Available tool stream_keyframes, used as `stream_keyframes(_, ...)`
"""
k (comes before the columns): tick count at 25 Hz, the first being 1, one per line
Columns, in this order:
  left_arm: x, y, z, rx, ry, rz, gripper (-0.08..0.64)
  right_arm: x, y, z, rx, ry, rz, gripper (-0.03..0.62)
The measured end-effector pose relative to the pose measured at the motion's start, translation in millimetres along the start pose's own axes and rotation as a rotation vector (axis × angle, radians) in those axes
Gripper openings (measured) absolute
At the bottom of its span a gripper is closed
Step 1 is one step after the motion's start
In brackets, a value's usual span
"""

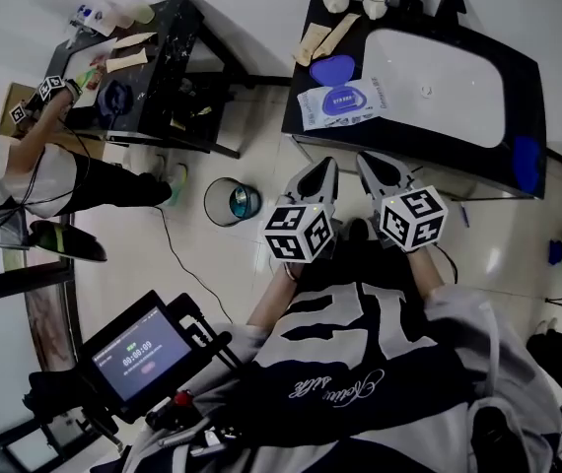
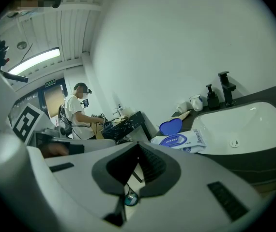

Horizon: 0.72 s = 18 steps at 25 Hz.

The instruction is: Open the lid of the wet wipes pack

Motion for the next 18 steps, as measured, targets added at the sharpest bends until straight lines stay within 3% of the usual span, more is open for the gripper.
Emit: stream_keyframes(18, 41.0, -32.3, -31.1, -0.048, 0.14, -0.001, -0.002, 0.1, -1.7, -82.9, 0.016, 0.082, 0.079, -0.005)
Point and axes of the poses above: the fingertips, and each gripper's own axes: x backward along the fingers, z to its right, y out of its underside, the point moved 8 cm from there along x, backward along the fingers, and after that the axes turned 15 degrees about z, right-handed, at the moved point
